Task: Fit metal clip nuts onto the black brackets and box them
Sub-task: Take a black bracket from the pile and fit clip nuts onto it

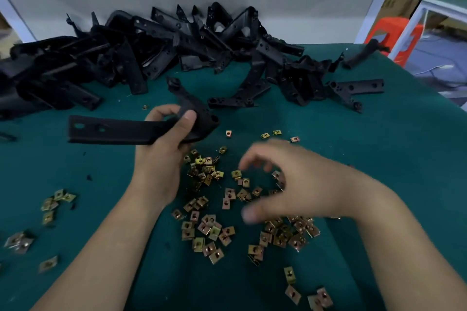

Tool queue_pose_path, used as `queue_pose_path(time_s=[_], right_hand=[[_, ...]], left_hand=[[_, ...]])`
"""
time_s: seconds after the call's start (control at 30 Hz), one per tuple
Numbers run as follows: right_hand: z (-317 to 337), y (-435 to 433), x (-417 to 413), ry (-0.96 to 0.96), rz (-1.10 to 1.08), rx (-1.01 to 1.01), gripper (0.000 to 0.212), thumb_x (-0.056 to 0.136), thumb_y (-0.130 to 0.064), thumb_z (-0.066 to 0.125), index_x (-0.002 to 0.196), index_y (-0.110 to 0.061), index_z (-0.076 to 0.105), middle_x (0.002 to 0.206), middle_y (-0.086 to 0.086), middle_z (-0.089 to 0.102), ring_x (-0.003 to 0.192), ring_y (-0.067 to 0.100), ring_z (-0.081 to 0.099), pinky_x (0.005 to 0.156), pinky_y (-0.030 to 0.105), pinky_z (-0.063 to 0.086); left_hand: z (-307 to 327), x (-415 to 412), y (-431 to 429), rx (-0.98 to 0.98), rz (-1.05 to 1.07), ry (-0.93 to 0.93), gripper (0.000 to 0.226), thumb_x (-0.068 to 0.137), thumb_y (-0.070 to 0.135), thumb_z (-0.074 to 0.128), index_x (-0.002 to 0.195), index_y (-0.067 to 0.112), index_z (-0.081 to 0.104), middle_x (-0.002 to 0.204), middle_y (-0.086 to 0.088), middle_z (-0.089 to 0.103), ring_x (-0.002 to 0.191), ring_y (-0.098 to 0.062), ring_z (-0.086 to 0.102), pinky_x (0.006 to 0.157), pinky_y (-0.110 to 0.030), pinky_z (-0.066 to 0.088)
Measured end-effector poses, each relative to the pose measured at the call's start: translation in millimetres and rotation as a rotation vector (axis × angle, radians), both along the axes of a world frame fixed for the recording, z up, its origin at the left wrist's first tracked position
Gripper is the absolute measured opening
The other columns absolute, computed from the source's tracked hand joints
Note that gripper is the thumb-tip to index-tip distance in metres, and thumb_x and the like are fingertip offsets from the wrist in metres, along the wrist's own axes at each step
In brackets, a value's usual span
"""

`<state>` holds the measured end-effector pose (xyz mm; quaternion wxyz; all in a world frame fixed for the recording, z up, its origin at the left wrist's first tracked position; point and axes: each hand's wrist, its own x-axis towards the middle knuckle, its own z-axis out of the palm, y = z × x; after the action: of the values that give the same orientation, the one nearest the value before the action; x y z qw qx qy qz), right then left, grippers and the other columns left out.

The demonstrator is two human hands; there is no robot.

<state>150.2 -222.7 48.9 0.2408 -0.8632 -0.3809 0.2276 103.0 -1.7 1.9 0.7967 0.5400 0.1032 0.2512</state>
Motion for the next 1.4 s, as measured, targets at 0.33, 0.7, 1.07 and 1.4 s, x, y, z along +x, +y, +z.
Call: queue_pose_path(time_s=[0.33, 0.7, 1.07, 1.4], right_hand=[[-6, 3, -2, -0.039, 0.025, -0.102, 0.023, 0.079, -0.035, 0.084, 0.097, -0.039, 0.07, 0.086, -0.022, 0.06, 0.084, -0.002, 0.058, 0.065, 0.015, 0.045], [-16, 9, 2, -0.013, -0.078, 0.104, 0.015, 0.093, -0.014, 0.071, 0.097, -0.028, 0.075, 0.089, -0.014, 0.071, 0.085, -0.007, 0.065, 0.076, 0.01, 0.051], [-10, 13, 4, 0.317, -0.283, 0.553, 0.031, 0.092, 0.0, 0.068, 0.107, -0.027, 0.072, 0.095, -0.002, 0.076, 0.089, 0.011, 0.072, 0.082, 0.02, 0.057], [-7, 16, 3, 0.759, -0.346, 0.863, 0.029, 0.067, -0.006, 0.077, 0.094, -0.018, 0.077, 0.094, 0.004, 0.072, 0.088, 0.013, 0.07, 0.079, 0.021, 0.057]], left_hand=[[-1, 1, 1, -0.125, -0.137, 0.066, 0.019, 0.082, 0.015, 0.071, 0.097, 0.02, 0.062, 0.098, -0.002, 0.073, 0.094, -0.018, 0.071, 0.089, -0.036, 0.056], [4, -4, -5, -0.24, -0.403, 0.087, 0.028, 0.078, 0.009, 0.068, 0.103, 0.022, 0.071, 0.106, -0.006, 0.075, 0.091, -0.02, 0.074, 0.074, -0.03, 0.06], [2, -6, -5, -0.259, -0.574, 0.019, 0.038, 0.074, 0.0, 0.07, 0.101, 0.025, 0.077, 0.101, -0.007, 0.076, 0.091, -0.023, 0.074, 0.079, -0.037, 0.061], [2, -8, -4, -0.238, -0.661, 0.009, 0.034, 0.078, 0.008, 0.068, 0.106, 0.025, 0.076, 0.107, -0.009, 0.076, 0.096, -0.024, 0.074, 0.079, -0.036, 0.06]])
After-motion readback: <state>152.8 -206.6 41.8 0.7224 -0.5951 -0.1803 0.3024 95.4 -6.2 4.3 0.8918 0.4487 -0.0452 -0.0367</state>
